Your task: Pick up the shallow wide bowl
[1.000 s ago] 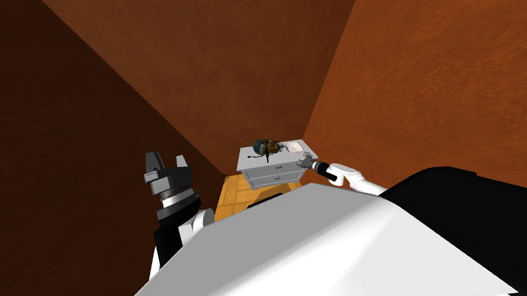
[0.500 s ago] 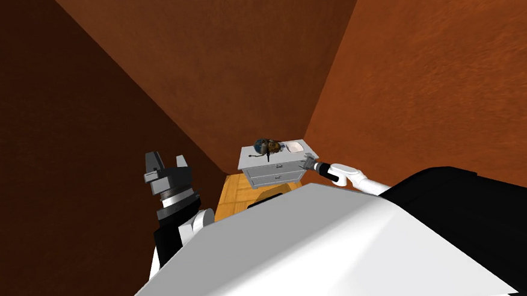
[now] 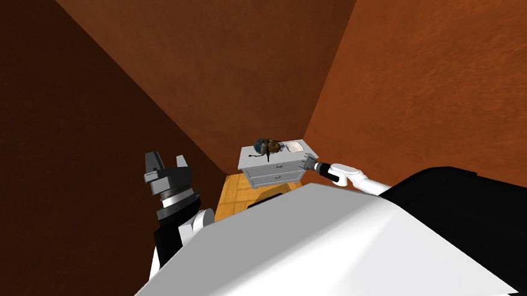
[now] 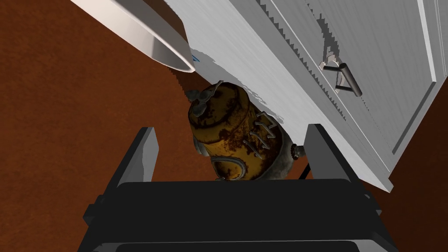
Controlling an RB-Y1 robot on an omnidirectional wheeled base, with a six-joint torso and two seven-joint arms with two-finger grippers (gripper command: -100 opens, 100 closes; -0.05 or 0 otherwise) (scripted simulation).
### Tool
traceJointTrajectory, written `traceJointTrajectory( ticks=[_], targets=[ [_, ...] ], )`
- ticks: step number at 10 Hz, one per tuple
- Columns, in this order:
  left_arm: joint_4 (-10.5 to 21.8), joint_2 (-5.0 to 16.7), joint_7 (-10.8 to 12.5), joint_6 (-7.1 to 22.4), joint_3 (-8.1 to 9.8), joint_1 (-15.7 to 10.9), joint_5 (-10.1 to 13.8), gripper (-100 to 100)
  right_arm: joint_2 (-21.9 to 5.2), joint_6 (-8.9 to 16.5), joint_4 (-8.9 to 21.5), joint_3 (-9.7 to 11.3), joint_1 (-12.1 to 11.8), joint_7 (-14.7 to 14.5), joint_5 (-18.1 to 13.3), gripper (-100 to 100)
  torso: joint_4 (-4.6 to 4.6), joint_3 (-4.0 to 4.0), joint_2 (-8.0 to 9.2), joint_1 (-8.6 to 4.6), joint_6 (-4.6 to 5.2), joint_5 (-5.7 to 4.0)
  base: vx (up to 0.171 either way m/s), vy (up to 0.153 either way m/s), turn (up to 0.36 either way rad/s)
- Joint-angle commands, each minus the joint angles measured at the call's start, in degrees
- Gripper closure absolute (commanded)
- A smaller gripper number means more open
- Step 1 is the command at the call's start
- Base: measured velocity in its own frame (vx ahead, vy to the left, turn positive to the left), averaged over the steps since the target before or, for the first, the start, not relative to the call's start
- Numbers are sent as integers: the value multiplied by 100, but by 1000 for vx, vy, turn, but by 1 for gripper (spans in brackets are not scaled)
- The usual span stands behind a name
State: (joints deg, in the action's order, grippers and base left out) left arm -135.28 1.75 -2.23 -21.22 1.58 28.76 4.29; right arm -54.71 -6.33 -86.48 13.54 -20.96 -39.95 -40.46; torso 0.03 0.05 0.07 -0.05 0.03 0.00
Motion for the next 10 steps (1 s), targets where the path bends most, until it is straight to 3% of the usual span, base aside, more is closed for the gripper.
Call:
traceJointTrajectory(
  ticks=[1, 9, 10],
  targets=[
    [0, 0, 0, 0, 0, 0, 0, 0, -26, 19, 27, 25, 8, -34, -16, -100, 0, 0, 0, 0, 0, 0, -21, 2, 25],
    [0, 0, 0, 0, 0, 0, 0, 0, -26, 19, 27, 25, 8, -34, -16, -100, -2, -4, -7, 3, -1, 0, 4, 2, 16],
    [0, 0, 0, 0, 0, 0, 0, 0, -170, 117, 32, 201, 52, -138, -24, -100, -1, -2, -3, 1, 1, 0, -40, -6, -50]
  ],
)
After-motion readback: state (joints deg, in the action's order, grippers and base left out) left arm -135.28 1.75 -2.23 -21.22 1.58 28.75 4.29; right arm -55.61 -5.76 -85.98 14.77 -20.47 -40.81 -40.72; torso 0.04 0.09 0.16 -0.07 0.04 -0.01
